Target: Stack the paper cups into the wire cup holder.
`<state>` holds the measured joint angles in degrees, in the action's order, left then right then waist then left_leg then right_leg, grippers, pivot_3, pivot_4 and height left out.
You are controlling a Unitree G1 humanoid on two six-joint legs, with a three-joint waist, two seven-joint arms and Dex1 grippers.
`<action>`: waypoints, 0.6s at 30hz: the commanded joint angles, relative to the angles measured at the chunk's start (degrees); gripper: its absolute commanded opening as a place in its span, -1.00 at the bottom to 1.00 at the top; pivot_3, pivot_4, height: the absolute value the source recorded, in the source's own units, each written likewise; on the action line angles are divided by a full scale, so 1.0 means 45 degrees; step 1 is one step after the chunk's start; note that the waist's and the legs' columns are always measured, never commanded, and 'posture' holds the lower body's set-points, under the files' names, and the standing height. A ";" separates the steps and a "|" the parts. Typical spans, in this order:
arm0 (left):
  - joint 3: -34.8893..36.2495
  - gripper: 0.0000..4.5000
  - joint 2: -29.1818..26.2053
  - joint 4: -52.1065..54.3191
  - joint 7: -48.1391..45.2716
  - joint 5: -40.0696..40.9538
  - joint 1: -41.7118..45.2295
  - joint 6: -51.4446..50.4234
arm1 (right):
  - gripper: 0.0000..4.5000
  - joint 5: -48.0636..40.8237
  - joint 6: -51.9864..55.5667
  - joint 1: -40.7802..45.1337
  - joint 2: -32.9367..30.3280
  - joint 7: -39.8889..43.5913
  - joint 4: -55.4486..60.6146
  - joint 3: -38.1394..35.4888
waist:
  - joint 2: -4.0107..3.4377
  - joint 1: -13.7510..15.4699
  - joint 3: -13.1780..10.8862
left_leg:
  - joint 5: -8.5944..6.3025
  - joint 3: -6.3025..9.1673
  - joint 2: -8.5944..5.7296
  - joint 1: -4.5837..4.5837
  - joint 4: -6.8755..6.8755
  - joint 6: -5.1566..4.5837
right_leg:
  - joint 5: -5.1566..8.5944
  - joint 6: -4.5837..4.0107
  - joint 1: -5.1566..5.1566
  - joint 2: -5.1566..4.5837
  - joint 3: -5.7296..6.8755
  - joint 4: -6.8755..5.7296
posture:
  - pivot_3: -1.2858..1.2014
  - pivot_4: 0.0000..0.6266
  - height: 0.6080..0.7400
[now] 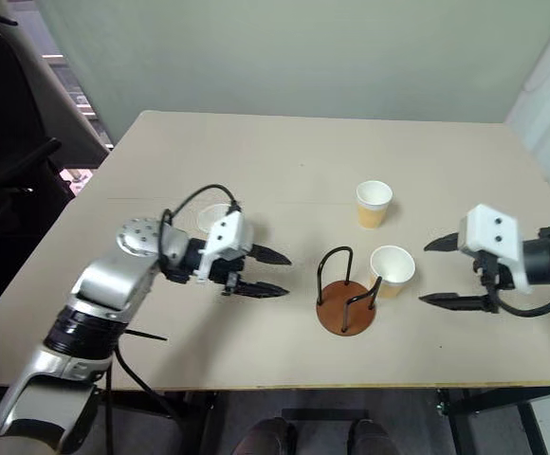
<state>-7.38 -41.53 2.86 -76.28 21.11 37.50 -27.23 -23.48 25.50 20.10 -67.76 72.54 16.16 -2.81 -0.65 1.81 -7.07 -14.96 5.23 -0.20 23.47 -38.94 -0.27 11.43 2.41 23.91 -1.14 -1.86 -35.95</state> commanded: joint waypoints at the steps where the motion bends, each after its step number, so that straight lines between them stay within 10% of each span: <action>1: 0.1593 0.31 -0.0408 0.0997 -0.0009 0.1638 -0.0133 -0.0910 | 1.00 0.1047 -0.0697 0.0501 0.0313 -0.0391 -0.0273 0.0606 | 0.0000 -0.0008 0.0000 | 0.0000 0.0000 0.0001 0.0000 -0.0001 0.0001 | 0.0000 -0.0001 0.0000 -0.0001 0.0000 0.0001 | 0.03 -0.52 1.00; 18: 0.1875 0.31 -0.0731 0.2367 0.1414 0.2847 -0.0966 -0.2475 | 1.00 0.2759 -0.2040 0.1913 0.2012 0.0190 -0.1755 0.2691 | 0.0001 -0.0056 -0.0001 | -0.0003 0.0004 0.0009 -0.0018 0.0005 0.0013 | -0.0014 -0.0049 0.0000 -0.0010 0.0014 -0.0011 | 0.03 -0.52 1.00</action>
<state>0.03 -44.06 11.64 -70.63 33.46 33.29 -38.10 -12.66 18.09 27.57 -58.78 73.16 8.82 8.59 -0.65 1.56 -7.07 -14.99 5.25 -0.16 23.38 -38.92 -0.20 11.36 2.16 23.91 -1.18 -1.79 -36.00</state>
